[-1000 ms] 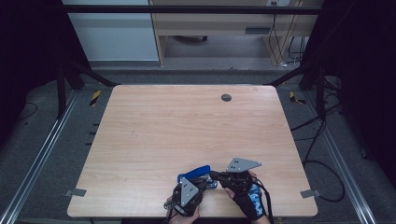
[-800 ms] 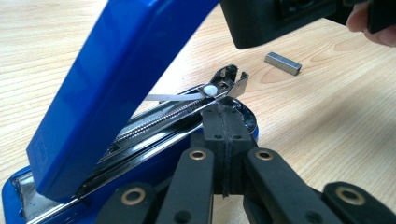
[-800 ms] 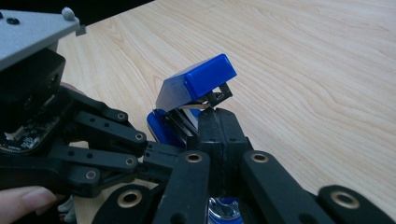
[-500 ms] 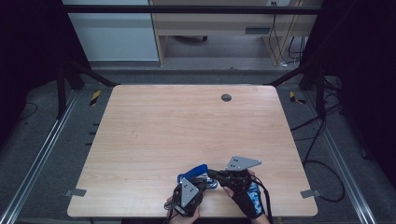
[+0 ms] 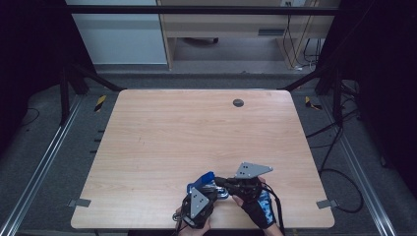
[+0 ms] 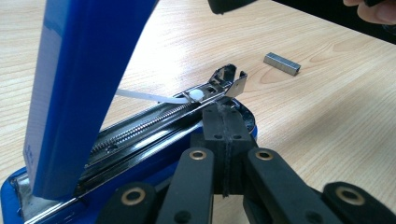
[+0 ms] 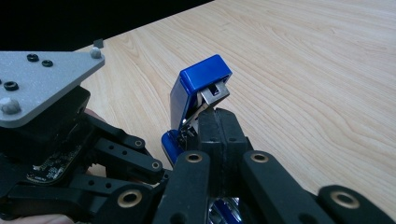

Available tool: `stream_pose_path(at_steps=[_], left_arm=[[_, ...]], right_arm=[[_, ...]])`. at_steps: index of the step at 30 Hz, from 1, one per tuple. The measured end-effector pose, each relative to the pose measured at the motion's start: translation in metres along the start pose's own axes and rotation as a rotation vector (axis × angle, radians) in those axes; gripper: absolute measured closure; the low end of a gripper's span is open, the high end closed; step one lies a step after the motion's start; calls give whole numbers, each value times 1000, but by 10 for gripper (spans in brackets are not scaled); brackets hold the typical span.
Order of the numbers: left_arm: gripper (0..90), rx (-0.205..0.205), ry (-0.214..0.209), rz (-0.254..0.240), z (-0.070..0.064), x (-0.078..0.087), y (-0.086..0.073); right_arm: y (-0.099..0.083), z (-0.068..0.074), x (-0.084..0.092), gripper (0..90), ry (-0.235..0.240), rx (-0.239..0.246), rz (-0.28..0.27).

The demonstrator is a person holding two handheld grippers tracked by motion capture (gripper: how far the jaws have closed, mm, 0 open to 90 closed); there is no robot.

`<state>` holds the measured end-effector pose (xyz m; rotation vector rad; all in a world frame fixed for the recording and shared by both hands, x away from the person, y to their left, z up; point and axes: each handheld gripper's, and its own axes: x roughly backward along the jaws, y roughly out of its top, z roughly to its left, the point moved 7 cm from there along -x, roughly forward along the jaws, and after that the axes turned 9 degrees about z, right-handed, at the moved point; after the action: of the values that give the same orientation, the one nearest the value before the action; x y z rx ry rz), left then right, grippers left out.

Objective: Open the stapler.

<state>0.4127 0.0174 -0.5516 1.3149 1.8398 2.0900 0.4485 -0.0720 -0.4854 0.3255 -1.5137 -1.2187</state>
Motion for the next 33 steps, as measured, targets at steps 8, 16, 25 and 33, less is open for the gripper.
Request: stream_pose_path(at_steps=[8, 16, 25, 33], left_arm=[[900, 1, 0, -1, 0, 0, 0], [900, 1, -1, -3, 0, 0, 0], [900, -3, 0, -3, -1, 0, -1], [900, -6, 2, -4, -1, 0, -1]], right_arm=[[6, 3, -3, 900, 15, 4, -12], [13, 8, -6, 900, 35, 10, -24], [18, 11, -14, 900, 48, 19, -17], [20, 12, -16, 900, 48, 16, -19]])
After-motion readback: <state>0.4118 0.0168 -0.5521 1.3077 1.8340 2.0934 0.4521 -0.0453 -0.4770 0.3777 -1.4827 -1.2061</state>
